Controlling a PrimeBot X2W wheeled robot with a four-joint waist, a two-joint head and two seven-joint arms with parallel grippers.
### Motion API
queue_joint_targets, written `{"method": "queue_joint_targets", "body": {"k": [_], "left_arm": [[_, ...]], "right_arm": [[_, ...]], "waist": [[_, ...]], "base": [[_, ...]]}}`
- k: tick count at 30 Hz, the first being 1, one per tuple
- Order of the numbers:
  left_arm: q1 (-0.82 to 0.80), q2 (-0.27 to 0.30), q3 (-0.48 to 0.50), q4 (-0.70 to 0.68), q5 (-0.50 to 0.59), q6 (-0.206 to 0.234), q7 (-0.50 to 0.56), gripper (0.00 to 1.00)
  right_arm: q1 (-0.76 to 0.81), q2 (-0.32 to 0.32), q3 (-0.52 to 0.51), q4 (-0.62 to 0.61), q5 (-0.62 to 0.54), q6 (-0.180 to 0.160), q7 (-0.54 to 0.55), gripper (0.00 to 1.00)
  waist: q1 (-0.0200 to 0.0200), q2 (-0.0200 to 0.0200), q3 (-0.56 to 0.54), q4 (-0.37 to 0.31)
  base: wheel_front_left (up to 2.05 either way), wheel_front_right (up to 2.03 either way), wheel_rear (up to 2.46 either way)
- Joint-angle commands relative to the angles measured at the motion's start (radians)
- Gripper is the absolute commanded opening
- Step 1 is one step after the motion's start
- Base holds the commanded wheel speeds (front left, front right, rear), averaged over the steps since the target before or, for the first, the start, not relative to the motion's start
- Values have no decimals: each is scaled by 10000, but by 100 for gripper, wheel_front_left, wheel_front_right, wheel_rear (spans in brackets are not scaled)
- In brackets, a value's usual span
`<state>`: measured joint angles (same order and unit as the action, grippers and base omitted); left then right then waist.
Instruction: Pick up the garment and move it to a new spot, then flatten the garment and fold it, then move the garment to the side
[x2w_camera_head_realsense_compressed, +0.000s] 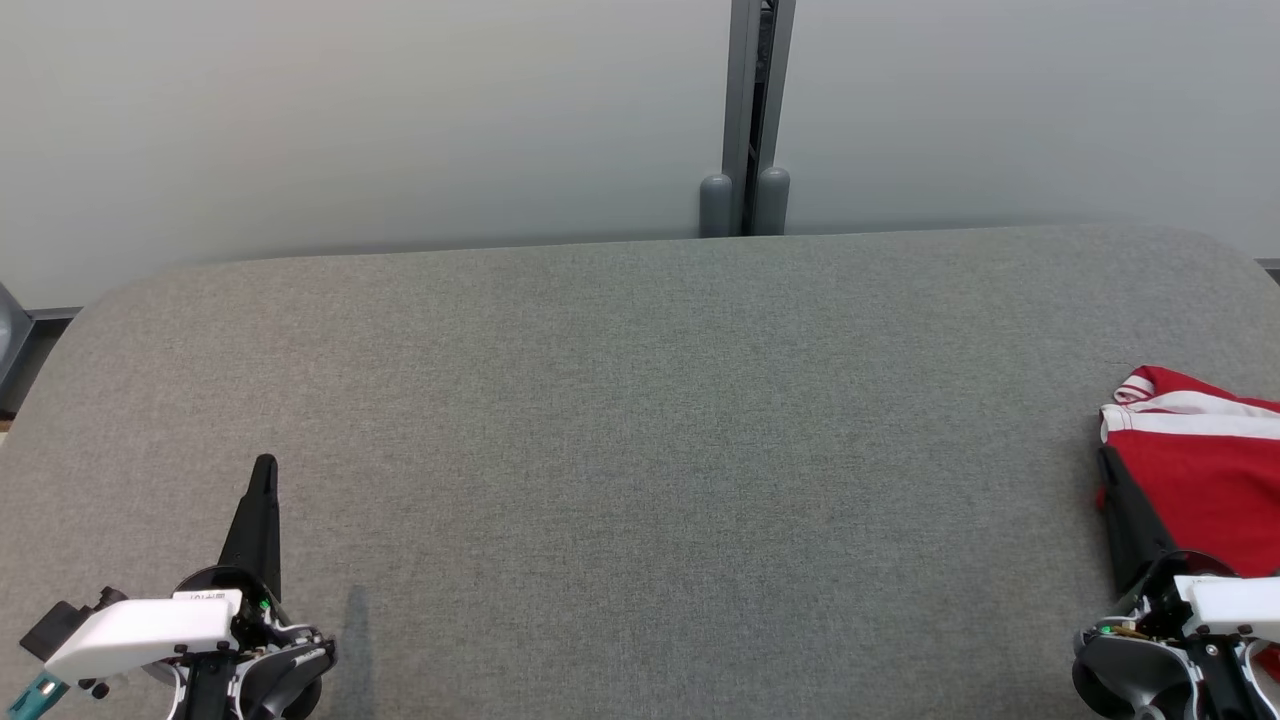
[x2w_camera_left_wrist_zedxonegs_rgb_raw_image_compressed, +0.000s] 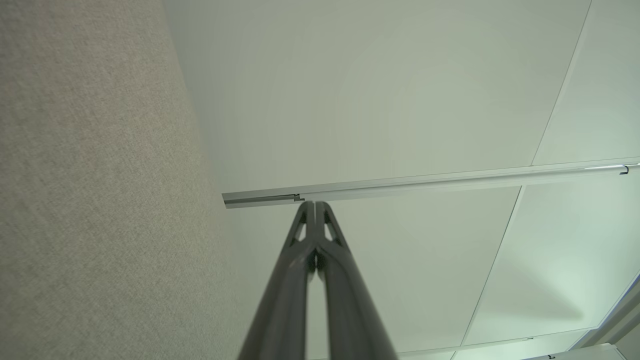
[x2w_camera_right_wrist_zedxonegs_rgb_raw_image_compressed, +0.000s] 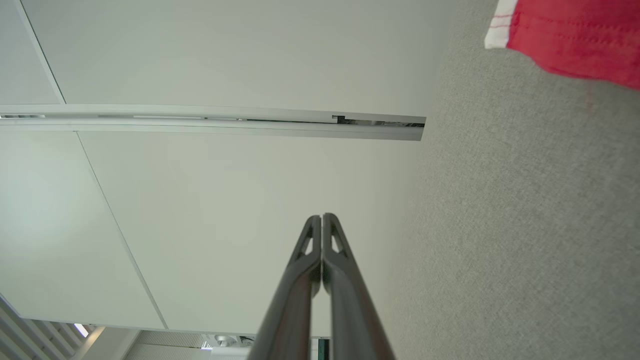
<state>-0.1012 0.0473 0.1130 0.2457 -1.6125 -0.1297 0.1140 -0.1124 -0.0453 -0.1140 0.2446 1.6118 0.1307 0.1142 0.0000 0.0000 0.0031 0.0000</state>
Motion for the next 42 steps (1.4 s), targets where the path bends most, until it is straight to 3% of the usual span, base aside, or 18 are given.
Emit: {"method": "queue_joint_targets", "body": {"k": [1, 42], "left_arm": [[-145, 56, 36, -31, -14, -39, 32, 0], [-145, 56, 36, -31, -13, -40, 31, 0]], "right_arm": [[85, -93, -15, -36, 23, 0, 34, 0], [85, -93, -14, -36, 24, 0, 33, 0]], "waist": [[0, 0, 0, 0], [0, 0, 0, 0]], "base": [[0, 0, 0], [0, 0, 0]]}}
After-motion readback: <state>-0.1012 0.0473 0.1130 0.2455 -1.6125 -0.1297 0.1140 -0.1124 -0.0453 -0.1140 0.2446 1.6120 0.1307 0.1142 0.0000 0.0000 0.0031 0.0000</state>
